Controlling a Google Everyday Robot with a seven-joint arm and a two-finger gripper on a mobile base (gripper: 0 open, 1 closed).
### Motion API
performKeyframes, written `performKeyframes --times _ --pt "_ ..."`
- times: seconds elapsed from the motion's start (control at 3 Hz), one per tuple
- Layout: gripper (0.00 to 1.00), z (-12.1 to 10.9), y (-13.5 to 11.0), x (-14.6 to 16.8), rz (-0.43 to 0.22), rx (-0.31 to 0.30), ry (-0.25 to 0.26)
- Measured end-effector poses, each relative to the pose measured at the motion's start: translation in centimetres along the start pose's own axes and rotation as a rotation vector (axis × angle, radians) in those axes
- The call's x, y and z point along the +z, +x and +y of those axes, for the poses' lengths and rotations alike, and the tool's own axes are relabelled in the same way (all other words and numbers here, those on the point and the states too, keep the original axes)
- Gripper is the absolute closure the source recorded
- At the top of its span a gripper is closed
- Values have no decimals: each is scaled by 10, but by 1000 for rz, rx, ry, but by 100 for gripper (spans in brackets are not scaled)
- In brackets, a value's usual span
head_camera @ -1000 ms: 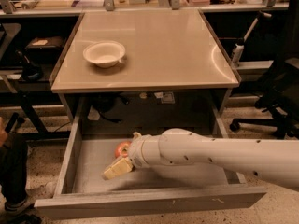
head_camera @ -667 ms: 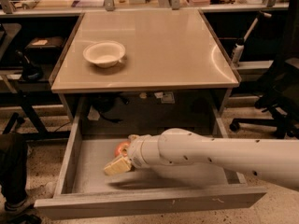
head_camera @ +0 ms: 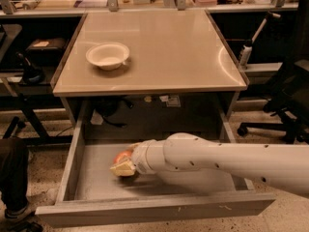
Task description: Pick apple from top drawer and place on counter
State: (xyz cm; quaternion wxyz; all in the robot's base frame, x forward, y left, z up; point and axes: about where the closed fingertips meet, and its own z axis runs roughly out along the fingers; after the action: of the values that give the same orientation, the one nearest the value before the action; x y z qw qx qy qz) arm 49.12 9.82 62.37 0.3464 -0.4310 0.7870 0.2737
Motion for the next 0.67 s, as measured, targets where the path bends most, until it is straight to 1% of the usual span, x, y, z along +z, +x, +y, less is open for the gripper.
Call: performKeyframes --times 0.33,0.67 --pt "88 0 0 0 0 0 0" --pt "100 5 4 -3 9 92 -30"
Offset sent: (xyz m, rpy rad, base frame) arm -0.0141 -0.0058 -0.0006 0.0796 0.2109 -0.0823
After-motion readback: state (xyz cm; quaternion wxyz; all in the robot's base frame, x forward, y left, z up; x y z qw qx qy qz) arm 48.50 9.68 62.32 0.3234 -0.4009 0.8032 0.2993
